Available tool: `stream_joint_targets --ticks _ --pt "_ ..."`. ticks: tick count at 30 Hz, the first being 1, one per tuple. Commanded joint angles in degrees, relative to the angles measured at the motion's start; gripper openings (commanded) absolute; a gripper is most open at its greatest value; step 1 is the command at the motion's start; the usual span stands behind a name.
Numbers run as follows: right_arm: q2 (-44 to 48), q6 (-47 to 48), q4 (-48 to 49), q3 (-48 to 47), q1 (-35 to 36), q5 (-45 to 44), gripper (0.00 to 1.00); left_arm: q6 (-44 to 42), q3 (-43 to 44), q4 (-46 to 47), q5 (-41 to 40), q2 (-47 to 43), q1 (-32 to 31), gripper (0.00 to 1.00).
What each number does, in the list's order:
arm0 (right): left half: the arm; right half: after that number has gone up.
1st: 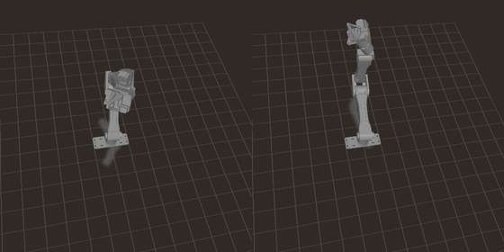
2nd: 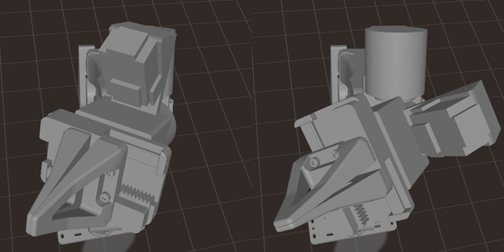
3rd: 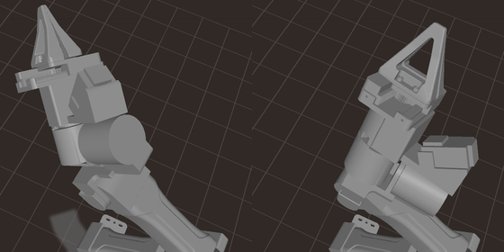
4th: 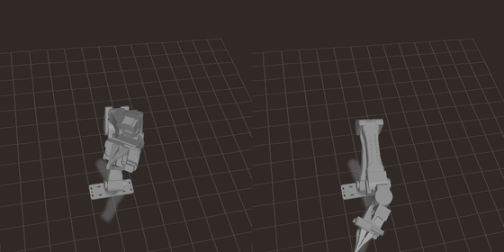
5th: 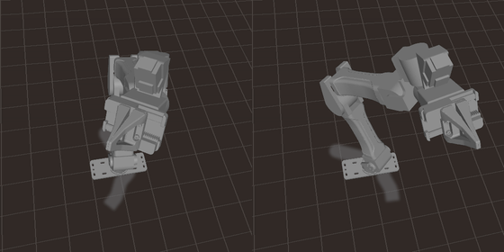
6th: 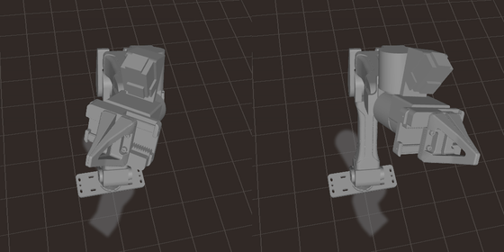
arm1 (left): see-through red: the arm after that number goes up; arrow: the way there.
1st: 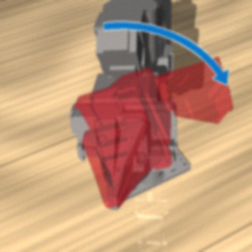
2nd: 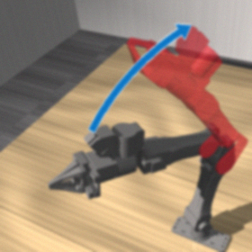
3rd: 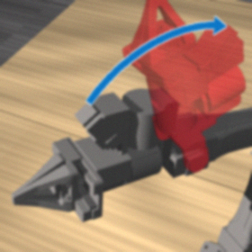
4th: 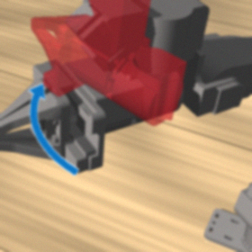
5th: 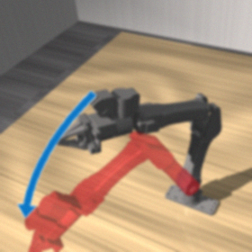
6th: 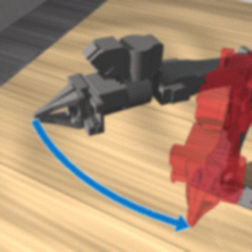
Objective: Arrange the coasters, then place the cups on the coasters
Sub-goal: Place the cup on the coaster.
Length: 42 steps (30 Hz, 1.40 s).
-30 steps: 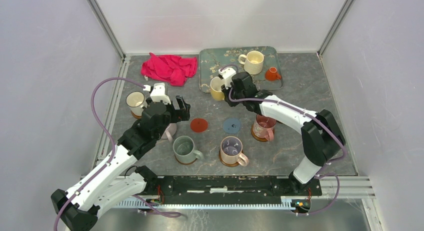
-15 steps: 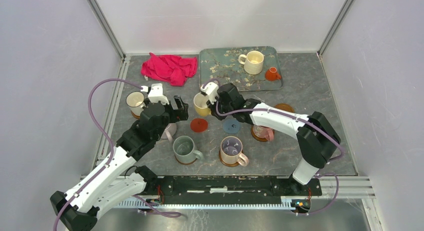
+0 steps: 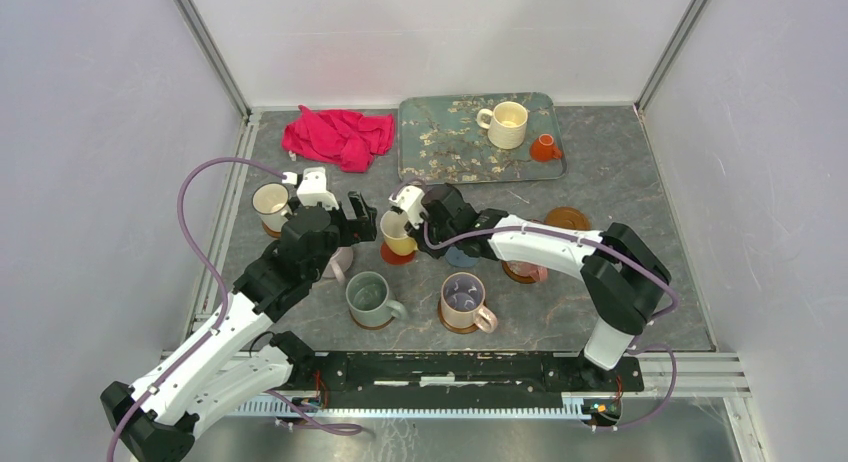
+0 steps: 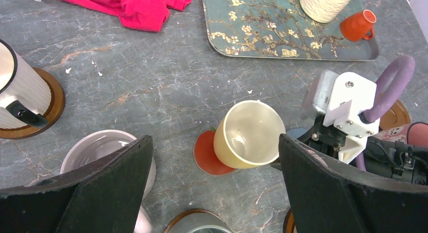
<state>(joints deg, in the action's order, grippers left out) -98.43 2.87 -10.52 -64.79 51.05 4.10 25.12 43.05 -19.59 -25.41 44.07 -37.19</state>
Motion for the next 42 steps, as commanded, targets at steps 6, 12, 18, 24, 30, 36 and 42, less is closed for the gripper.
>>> stream_joint_targets --ticks 6,12,18,24,30,36,42 --pt "-0.4 0.3 5.9 -0.5 1.7 1.0 0.0 1.2 0.0 1.4 -1.1 -0.3 0.2 1.0" --pt "-1.7 0.0 6.7 -1.2 1.9 1.1 0.0 1.2 0.0 1.3 -1.1 -0.5 0.2 1.0" --pt "-2.4 -0.1 7.2 -1.3 1.9 0.9 0.0 1.2 0.0 1.3 -1.3 -0.5 0.2 1.0" --pt "-2.0 -0.1 6.9 -1.5 2.3 0.3 0.0 1.2 0.0 1.2 -1.2 -0.5 0.2 1.0" --pt "-2.2 0.2 6.5 -2.0 2.5 -0.5 0.0 1.2 0.0 1.3 -1.1 -0.5 0.2 1.0" --pt "-2.8 0.1 6.2 -2.2 2.6 -1.2 0.0 1.3 0.1 1.3 -1.1 -0.5 0.1 1.0" --pt "-2.8 0.2 5.8 -2.3 2.6 -1.7 0.13 1.2 0.0 1.3 -1.1 -0.5 0.2 1.0"
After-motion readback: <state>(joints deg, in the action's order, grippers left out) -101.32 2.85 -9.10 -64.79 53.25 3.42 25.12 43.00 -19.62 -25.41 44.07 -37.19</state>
